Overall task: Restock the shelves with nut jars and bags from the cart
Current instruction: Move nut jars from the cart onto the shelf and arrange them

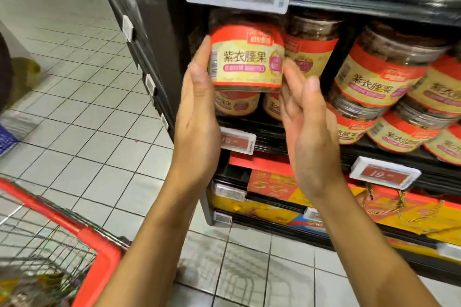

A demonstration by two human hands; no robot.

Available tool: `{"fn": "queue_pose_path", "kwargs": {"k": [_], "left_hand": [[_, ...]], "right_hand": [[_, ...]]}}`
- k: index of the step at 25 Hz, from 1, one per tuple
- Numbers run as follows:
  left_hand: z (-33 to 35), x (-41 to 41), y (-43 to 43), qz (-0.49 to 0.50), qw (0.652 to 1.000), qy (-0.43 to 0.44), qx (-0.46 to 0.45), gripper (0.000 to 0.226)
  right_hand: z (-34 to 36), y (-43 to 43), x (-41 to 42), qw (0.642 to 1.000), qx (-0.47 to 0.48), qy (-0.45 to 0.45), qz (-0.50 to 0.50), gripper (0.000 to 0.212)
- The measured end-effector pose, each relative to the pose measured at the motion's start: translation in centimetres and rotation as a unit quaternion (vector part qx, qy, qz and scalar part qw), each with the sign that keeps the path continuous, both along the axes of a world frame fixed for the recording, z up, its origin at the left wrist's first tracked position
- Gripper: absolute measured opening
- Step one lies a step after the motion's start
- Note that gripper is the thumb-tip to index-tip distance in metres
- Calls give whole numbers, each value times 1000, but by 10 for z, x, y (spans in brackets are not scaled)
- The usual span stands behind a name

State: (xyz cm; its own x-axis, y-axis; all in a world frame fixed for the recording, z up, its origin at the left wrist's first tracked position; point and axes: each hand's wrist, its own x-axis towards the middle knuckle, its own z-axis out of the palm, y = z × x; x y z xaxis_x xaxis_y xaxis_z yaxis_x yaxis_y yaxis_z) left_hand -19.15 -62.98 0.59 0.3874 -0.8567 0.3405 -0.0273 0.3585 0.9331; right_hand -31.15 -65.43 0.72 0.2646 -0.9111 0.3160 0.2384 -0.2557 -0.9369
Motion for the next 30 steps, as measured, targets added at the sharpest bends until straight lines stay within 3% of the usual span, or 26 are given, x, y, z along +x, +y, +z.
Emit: {"fn": "queue_pose_path", "kwargs": {"k": [6, 10, 14, 22, 25, 28, 30], "left_hand": [[-11, 0, 1, -3, 998, 45, -42, 36], [-12, -4, -8, 7, 997, 23, -77, 32], [-15, -7, -16, 23, 991, 35, -130, 23], [-30, -9, -14, 22, 990, -2, -142, 36], [-34, -3, -10, 6, 987, -66, -146, 47], [-41, -2, -6, -3, 984, -89, -152, 52], [-46, -4, -5, 7, 983, -110, -144, 54]], "right_hand": [[-11, -3, -3, 999, -34, -7, -2, 47], [-13, -7, 1, 999, -23, -38, -3, 45], [-12, -12, 9, 996, -86, -35, -15, 39], [-18, -12, 5, 995, -88, -51, -7, 25], [-22, -8, 4, 998, -51, -44, 11, 35], [-27, -7, 7, 998, -10, -57, 9, 58], [-28, -8, 10, 999, -15, -51, 8, 56]]}}
